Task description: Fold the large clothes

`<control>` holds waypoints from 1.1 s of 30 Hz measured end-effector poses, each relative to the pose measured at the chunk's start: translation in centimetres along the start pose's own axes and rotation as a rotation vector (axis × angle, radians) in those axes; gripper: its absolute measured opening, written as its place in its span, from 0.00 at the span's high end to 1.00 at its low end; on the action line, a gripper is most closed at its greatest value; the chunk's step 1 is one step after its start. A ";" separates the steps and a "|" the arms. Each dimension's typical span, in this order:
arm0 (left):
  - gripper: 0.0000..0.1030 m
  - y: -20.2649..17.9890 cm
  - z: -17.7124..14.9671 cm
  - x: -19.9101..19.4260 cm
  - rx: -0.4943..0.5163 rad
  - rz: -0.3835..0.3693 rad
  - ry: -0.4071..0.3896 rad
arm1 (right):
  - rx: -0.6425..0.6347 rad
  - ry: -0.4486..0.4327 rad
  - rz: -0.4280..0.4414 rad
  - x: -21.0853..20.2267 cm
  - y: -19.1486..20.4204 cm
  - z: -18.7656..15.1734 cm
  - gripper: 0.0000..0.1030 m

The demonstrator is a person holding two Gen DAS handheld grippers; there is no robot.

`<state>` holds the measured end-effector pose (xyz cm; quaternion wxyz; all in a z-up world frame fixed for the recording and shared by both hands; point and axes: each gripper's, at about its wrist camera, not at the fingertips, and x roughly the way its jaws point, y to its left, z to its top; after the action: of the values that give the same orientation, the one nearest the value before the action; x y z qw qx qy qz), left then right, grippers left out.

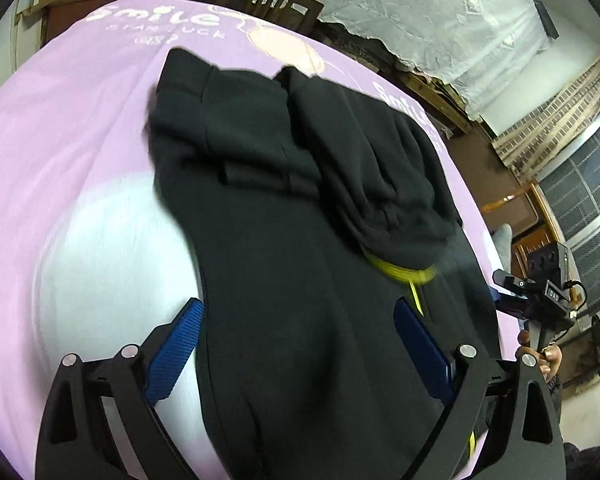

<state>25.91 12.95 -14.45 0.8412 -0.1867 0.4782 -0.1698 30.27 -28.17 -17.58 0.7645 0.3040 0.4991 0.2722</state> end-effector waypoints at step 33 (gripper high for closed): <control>0.37 -4.5 -12.6 -4.1 0.078 -0.125 0.030 | -0.152 0.094 0.035 -3.8 2.2 -13.0 0.71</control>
<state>12.47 9.01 -15.20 0.8283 -0.1807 0.4713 -0.2432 16.60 -26.92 -17.77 0.7561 0.2405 0.5072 0.3365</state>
